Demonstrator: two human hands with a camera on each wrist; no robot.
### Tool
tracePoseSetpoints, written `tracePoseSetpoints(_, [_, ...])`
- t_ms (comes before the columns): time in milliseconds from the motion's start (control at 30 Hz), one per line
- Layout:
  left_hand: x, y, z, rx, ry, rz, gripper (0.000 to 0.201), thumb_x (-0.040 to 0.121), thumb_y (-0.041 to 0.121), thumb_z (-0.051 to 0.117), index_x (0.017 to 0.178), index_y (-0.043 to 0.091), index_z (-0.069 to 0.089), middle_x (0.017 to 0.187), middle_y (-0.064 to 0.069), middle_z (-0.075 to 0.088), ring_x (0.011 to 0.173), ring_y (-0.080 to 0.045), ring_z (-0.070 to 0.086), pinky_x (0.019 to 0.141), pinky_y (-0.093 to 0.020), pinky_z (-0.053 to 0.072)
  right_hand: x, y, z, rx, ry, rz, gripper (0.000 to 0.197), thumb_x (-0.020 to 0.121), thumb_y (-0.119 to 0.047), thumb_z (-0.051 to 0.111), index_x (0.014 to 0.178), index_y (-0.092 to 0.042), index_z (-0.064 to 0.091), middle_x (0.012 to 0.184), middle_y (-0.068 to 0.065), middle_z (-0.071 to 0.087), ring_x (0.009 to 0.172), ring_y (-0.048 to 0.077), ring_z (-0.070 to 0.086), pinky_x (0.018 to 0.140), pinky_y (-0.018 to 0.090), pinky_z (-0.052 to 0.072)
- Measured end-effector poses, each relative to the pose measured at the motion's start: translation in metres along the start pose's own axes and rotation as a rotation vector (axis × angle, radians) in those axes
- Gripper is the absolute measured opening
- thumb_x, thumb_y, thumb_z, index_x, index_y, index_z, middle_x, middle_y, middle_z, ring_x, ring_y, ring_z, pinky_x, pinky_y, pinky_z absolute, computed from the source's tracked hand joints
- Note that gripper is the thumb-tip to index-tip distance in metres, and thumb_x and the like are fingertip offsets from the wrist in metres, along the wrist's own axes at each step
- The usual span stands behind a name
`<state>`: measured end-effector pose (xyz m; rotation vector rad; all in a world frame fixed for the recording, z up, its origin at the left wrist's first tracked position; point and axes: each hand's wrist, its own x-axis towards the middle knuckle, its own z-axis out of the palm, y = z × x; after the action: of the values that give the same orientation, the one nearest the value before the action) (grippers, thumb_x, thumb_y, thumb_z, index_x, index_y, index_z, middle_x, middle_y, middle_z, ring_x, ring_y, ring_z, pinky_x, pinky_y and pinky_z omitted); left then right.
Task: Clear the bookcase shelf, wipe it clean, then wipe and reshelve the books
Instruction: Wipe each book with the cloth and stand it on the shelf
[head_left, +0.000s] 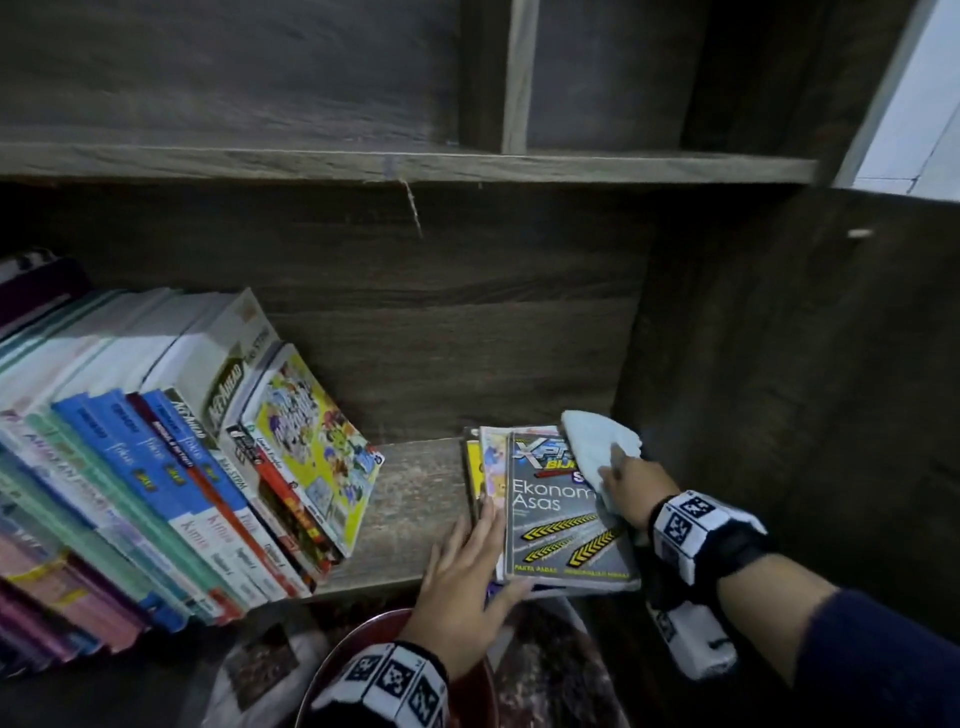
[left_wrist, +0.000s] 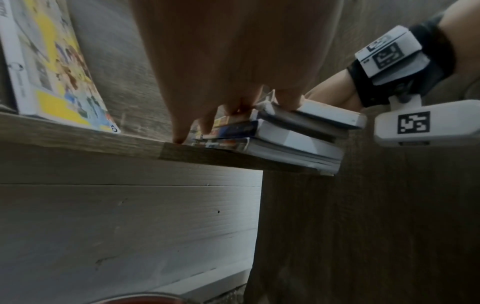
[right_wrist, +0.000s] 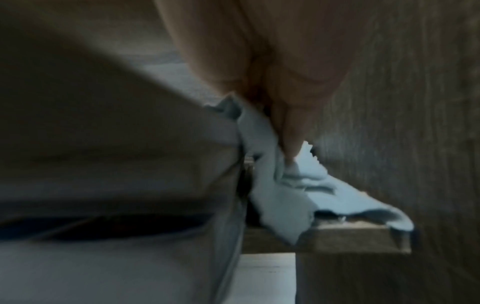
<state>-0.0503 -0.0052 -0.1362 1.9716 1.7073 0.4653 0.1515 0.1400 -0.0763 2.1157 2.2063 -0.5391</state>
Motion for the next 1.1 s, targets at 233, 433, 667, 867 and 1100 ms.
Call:
tracePoseSetpoints(233, [-0.001, 0.001, 0.010, -0.041, 0.081, 0.001, 0.065, 0.097, 0.061, 0.027, 0.139, 0.053, -0.023, 0.145, 0.037, -0.031, 0.143, -0.005, -0.024, 0.119, -0.044, -0.010, -0.041, -0.001, -0.013, 0.085, 0.245, -0.153, 0.045, 0.097, -0.022, 0.042, 0.142, -0.024, 0.041, 0.120, 0.019, 0.062, 0.110, 0.037, 0.059, 0.093, 0.038, 0.049])
tracePoseSetpoints(433, [0.000, -0.001, 0.017, -0.087, 0.125, 0.005, 0.064, 0.096, 0.061, 0.024, 0.139, 0.055, -0.023, 0.146, 0.037, -0.030, 0.145, -0.005, -0.021, 0.118, -0.042, -0.016, -0.064, -0.004, -0.006, -0.226, 0.036, -0.427, 0.053, 0.096, -0.053, 0.035, 0.146, -0.037, 0.027, 0.157, 0.004, 0.024, 0.146, 0.025, 0.019, 0.118, 0.039, 0.018])
tracePoseSetpoints(667, [0.001, 0.003, 0.019, -0.084, 0.139, -0.022, 0.059, 0.094, 0.061, 0.017, 0.138, 0.056, -0.021, 0.147, 0.034, -0.030, 0.146, -0.012, -0.018, 0.115, -0.036, -0.019, 0.005, -0.017, 0.006, -0.332, -0.057, -0.368, 0.061, 0.094, -0.066, 0.013, 0.148, -0.049, -0.010, 0.159, 0.000, -0.020, 0.146, 0.023, -0.021, 0.118, 0.049, -0.011])
tracePoseSetpoints(867, [0.002, 0.011, 0.027, -0.092, 0.232, -0.082, 0.063, 0.095, 0.062, 0.016, 0.148, 0.046, -0.014, 0.151, 0.034, -0.026, 0.147, -0.012, -0.016, 0.113, -0.035, -0.022, 0.002, -0.033, 0.005, -0.316, -0.098, -0.423, 0.059, 0.097, -0.063, 0.014, 0.149, -0.046, -0.005, 0.160, -0.002, -0.019, 0.146, 0.021, -0.020, 0.118, 0.047, -0.011])
tracePoseSetpoints(1100, [0.003, 0.010, 0.033, -0.109, 0.255, -0.085, 0.060, 0.100, 0.055, 0.019, 0.151, 0.042, -0.011, 0.152, 0.032, -0.025, 0.148, -0.015, -0.013, 0.116, -0.041, -0.019, -0.035, -0.009, 0.006, -0.318, -0.173, -0.541, 0.061, 0.096, -0.063, 0.020, 0.150, -0.046, -0.003, 0.159, -0.005, -0.019, 0.146, 0.018, -0.020, 0.119, 0.044, -0.011])
